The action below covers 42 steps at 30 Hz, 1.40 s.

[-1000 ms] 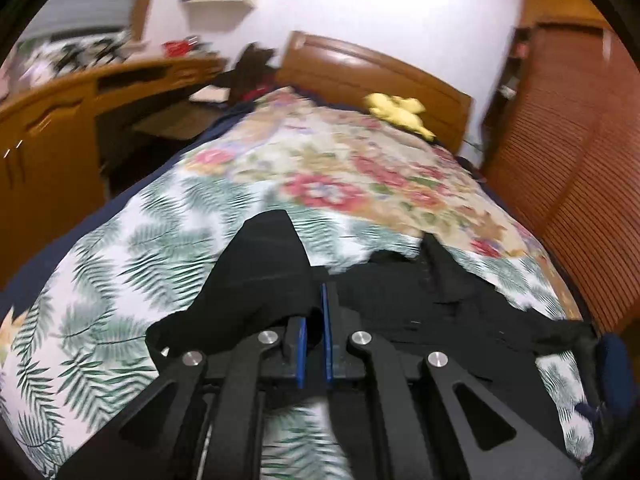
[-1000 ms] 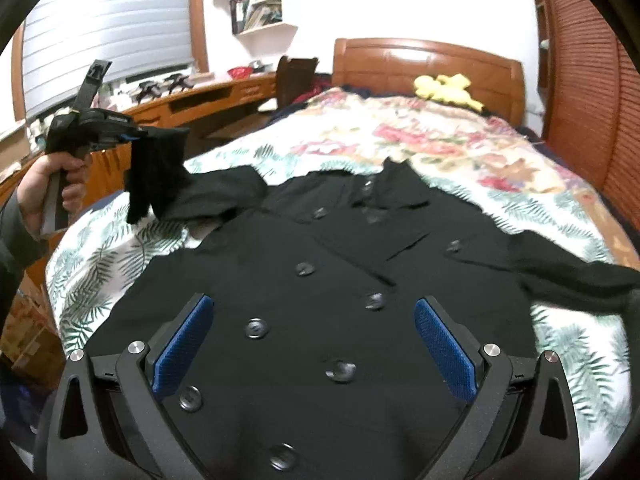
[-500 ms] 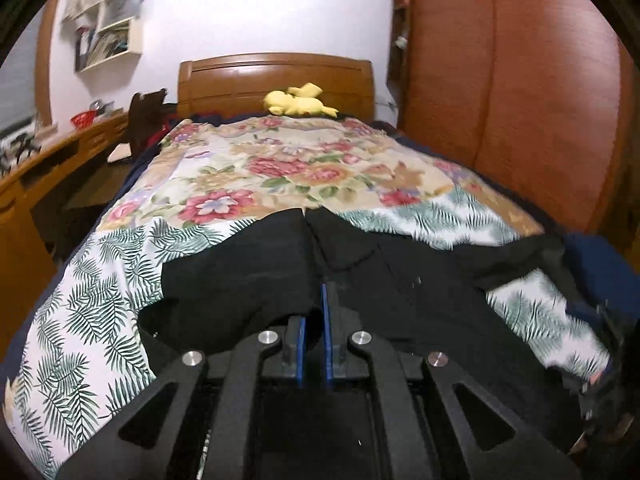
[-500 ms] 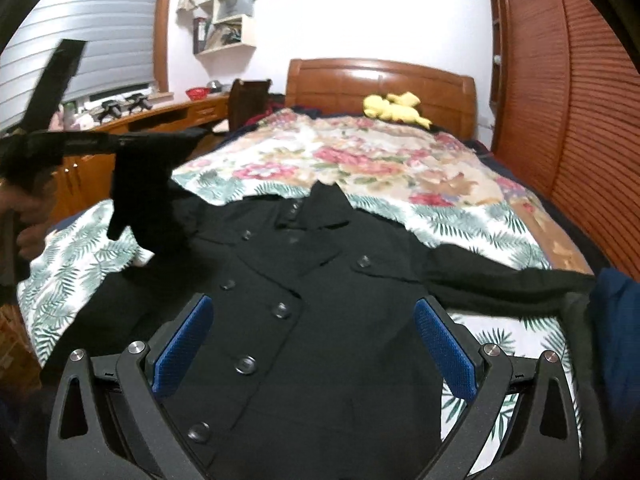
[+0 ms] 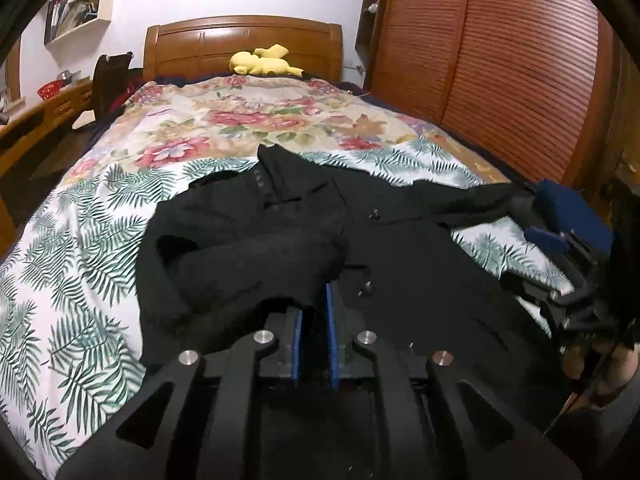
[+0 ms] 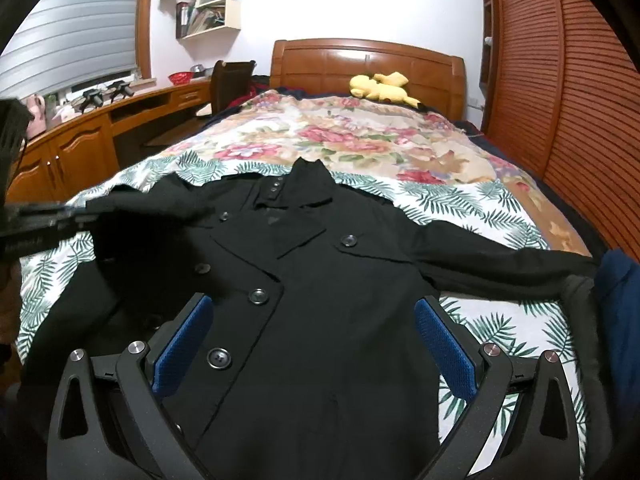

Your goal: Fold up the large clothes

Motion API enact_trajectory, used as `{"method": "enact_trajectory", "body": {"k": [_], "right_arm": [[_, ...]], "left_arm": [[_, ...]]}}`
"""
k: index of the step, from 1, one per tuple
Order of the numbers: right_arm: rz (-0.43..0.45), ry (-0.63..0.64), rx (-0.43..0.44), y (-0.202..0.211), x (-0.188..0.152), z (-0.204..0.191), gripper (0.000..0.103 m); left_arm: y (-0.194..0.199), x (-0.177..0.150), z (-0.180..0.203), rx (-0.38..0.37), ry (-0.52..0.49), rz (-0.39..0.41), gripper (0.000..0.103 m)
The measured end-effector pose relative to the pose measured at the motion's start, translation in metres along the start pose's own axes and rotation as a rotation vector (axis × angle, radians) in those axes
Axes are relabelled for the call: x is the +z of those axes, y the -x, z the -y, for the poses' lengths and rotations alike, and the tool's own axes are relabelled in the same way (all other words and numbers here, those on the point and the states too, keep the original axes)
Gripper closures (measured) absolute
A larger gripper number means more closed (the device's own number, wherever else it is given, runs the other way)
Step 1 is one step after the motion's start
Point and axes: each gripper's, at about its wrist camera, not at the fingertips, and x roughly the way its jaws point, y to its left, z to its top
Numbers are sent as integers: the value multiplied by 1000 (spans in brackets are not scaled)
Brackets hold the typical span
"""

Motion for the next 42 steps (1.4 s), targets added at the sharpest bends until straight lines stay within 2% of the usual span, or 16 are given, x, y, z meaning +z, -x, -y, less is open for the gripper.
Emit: {"method": "enact_trajectory", "body": {"k": [7,10,17,22,25,27,28,29,30,32,36,42], "right_arm": [[-40,11,21,-15,-5,-13,0],[-47,3,55,-22,-5,-20,0],[-45,61,111,-41,-3,-59,0],[-49,106,229,-60,1,-96,1],[-70,134,320,-71,1,-120,7],[-86,165,359,-78,-1,-136,14],[-94,178,365,-82,-3,-141,23],[-105,193,373,-85,-4,-147,37],[-118,214,367,-88,-6,-152,57],[-126,237,357,-90,-8,-157,82],[-75,232,316,-80,-3,-148,88],[31,201,121,-60,6,-112,90]], "left_arm": [[34,-24,-5,35,-6,71,68],[51,-31,-17,49,17,96,64],[81,-51,-55,106,68,121,63],[95,-67,-78,151,101,118,63],[100,-72,-84,177,93,112,63],[101,-74,-86,188,94,113,63],[102,-74,-87,196,96,115,63],[103,-75,-86,201,94,117,63],[103,-76,-85,203,89,119,63],[103,-76,-85,197,85,120,63],[99,-77,-80,203,69,117,63],[93,-73,-71,189,71,125,63]]}}
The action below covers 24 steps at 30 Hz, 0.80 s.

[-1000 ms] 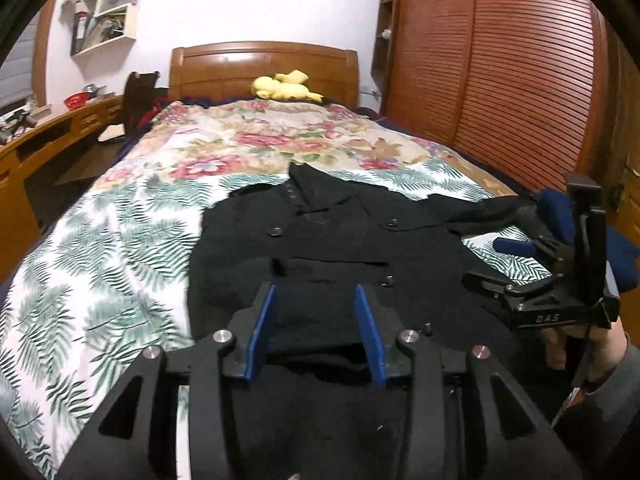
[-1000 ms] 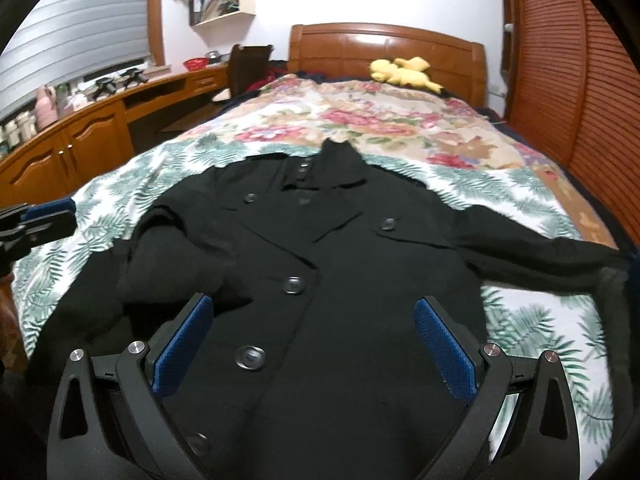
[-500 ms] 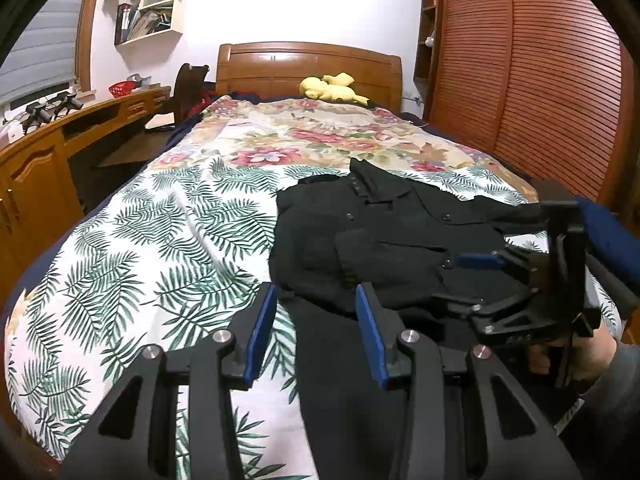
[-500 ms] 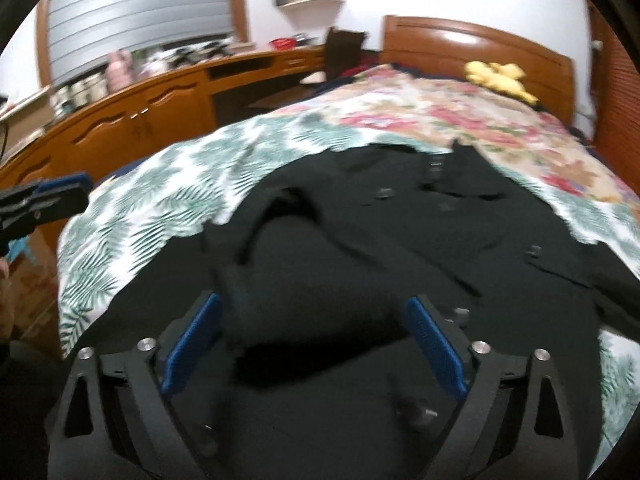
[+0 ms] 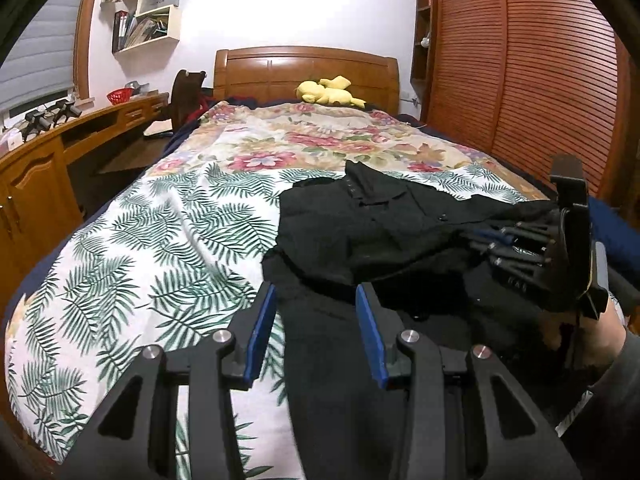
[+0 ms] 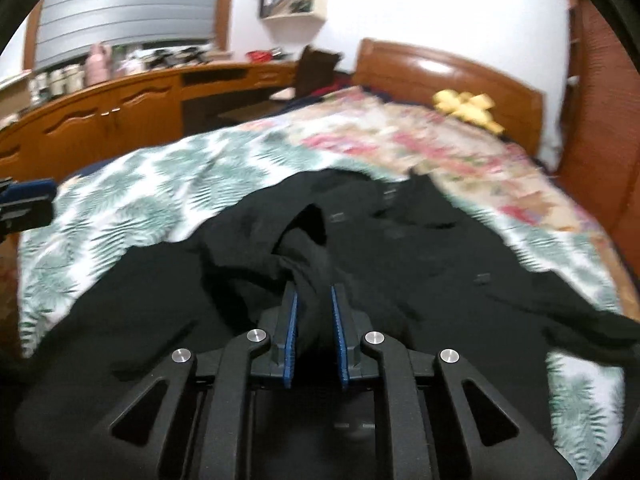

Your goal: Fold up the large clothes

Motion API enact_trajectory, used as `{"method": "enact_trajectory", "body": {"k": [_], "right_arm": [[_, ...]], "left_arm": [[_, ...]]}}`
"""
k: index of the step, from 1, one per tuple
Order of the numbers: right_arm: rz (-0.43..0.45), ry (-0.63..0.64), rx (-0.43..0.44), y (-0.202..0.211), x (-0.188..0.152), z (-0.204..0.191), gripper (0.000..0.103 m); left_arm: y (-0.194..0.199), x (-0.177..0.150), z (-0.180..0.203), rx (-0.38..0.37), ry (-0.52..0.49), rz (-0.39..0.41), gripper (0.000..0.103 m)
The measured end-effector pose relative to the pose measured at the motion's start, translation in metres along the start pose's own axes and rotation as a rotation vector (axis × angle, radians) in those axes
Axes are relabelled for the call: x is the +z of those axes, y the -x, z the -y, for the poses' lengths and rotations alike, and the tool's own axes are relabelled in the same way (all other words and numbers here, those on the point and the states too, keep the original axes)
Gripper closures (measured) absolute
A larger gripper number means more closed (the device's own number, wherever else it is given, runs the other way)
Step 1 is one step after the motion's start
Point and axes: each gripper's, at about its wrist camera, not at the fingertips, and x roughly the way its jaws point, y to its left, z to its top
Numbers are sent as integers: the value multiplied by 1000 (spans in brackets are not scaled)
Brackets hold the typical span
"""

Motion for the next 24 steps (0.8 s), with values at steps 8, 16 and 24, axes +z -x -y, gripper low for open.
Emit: {"method": "enact_trajectory", "body": {"k": [8,16,24], "right_arm": [[-49,-15,-133,3,-16,39,90],[11,-48,-132,13,-10,46,58],[13,-52,131,-15,10,23,56]], "left_arm": [[-8,3,22,-18,-14,22,63],[-21,5,41,-35,-53,-7,63],[-26,2,43,-33,-48,-23,63]]}}
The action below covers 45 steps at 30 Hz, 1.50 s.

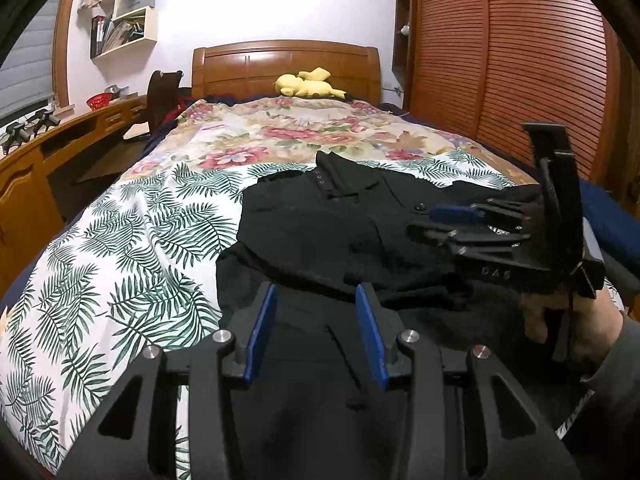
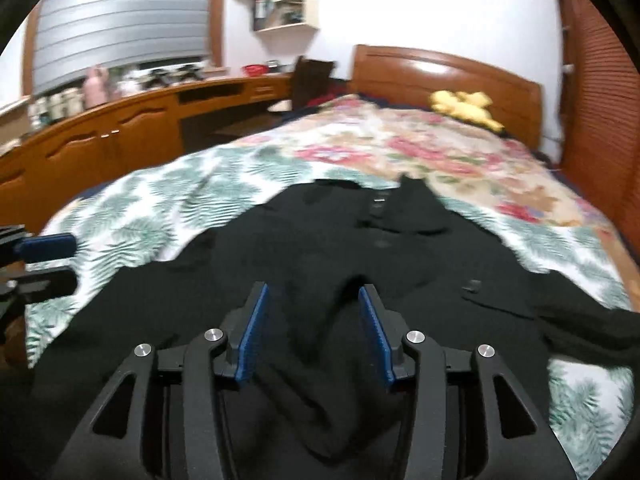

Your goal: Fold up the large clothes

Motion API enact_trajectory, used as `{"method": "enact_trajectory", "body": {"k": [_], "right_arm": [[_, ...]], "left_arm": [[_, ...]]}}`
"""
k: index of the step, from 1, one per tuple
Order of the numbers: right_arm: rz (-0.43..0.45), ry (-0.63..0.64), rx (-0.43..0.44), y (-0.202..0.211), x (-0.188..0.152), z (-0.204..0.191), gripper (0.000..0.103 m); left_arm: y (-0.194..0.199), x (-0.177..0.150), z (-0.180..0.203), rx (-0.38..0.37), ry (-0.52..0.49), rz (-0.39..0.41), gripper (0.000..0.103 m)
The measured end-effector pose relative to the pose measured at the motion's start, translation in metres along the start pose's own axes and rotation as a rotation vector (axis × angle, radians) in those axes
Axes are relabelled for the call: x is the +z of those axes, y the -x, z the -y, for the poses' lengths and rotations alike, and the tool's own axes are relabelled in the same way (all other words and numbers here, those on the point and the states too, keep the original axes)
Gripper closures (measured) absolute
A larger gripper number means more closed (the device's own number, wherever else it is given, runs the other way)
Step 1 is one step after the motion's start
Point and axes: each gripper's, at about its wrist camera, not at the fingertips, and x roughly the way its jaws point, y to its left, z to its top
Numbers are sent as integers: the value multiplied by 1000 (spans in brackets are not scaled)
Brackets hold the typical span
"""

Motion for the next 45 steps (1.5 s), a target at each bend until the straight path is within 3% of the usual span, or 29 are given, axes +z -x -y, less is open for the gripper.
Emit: {"method": "enact_trajectory", "body": {"k": [6,16,18,25,30,36,45], "right_arm": [[-104,52,95,-40,1,-22,64],[-321,61,126,-91,-25,-19,80],[-326,55,114,-91,-26,-18,95],[-219,-15,94,-59,-20,0,101],[-61,-36,62,10,-10,8,101],[63,-73,-14,80,-10,18,101],[43,-100,-96,121,-43,40,100]], "left_arm": [[-2,-2,-2,12,5,-9,63],[-4,-3,-3,17,7,-17,63],[-4,-2,-2,16,8,-15,63],[-1,-3,-1,-1,12,-17,63],[4,0,2,-21,16,6,63],[7,3,11,-36,1,23,63],[6,8,25,-60,-8,38,63]]}}
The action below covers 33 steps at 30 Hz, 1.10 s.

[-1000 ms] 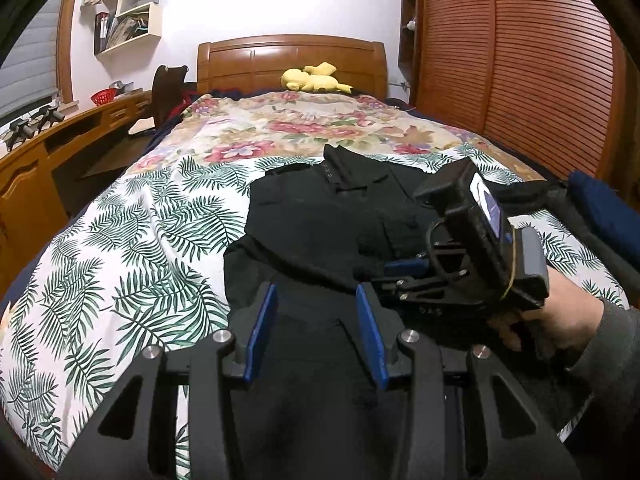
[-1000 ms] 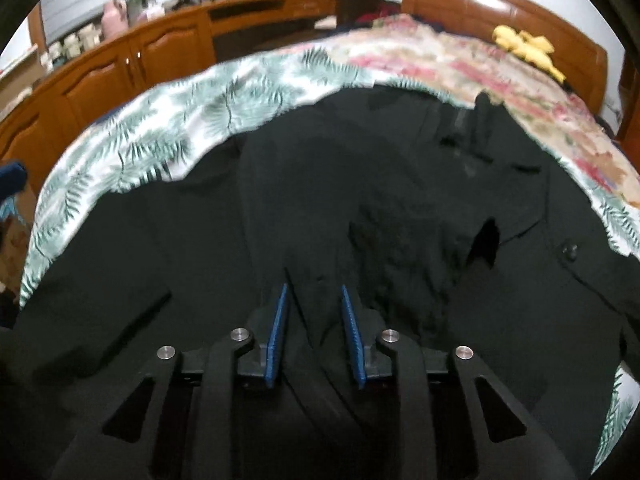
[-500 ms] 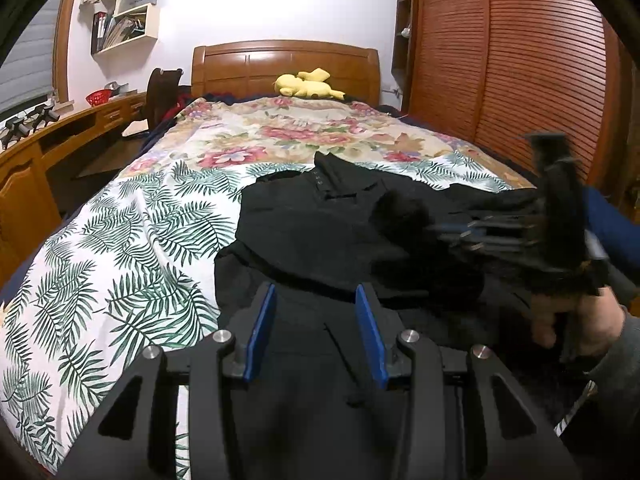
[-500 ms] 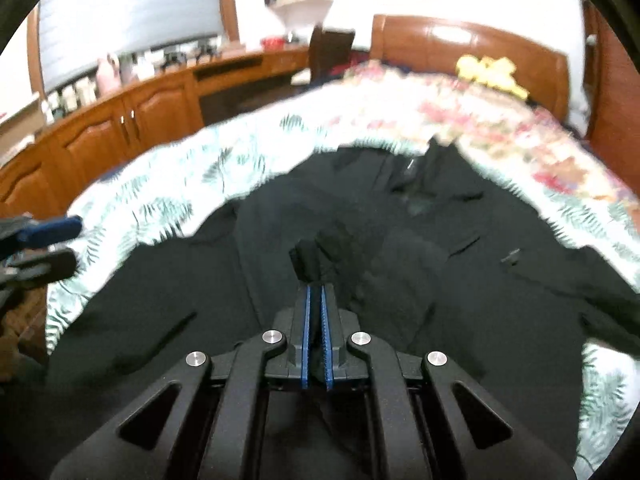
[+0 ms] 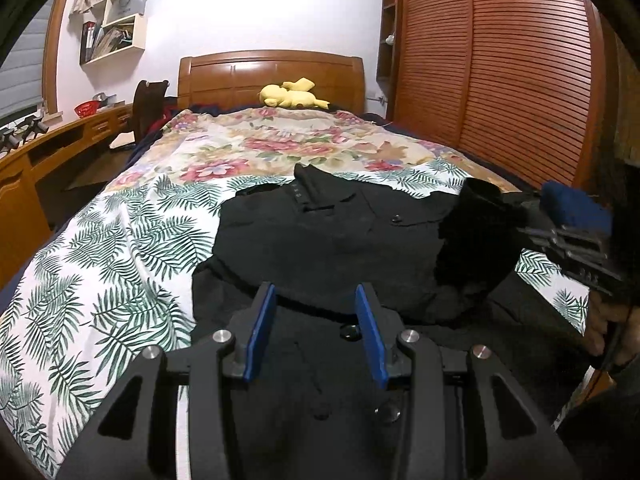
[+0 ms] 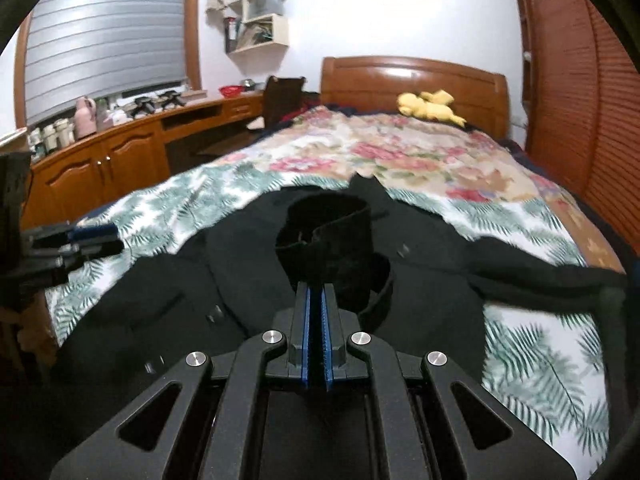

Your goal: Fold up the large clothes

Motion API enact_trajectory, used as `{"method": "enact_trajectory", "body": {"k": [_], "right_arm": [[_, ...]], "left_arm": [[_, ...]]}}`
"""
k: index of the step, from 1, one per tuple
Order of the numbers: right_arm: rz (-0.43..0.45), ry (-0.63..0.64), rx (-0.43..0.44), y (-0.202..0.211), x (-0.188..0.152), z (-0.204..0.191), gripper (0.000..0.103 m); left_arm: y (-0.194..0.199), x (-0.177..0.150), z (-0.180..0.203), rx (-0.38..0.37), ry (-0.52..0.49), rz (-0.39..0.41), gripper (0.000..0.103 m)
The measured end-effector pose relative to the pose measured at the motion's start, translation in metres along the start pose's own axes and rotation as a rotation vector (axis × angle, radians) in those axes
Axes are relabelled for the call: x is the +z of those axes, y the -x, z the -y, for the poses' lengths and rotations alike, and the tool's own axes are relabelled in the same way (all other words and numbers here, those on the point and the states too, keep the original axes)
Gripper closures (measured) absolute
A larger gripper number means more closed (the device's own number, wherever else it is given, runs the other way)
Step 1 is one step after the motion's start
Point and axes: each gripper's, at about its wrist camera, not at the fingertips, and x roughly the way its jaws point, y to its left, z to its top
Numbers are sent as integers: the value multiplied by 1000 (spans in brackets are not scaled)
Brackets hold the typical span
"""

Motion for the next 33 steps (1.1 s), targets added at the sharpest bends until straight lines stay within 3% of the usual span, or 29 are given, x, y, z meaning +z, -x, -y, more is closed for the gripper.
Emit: {"method": "enact_trajectory", "body": {"k": [7,10,14,15,26,28,33], "right_arm": [[-24,-21,-21,35,-32,15,98],[-12,-2,-42,47,-37,12,89],[31,17,-59,59,-35,13,57],[42,16,-66,60,-36,15,53],[-67,-50,-38,14,-48,51,54],[-130,-70,-36,5,-54,56,59],[-266,-72,88,-5,-76,49,77]], "left_arm": [[-3,2,23,-22,-31,4,63],[-2,3,35,-34,-44,9,63],[-1,2,48,-60,-51,1,63],[-1,1,53,-68,-58,-5,63],[6,1,95,-84,-147,2,63],[5,3,99,-83,-155,2,63],[2,10,101,-77,-143,9,63]]}}
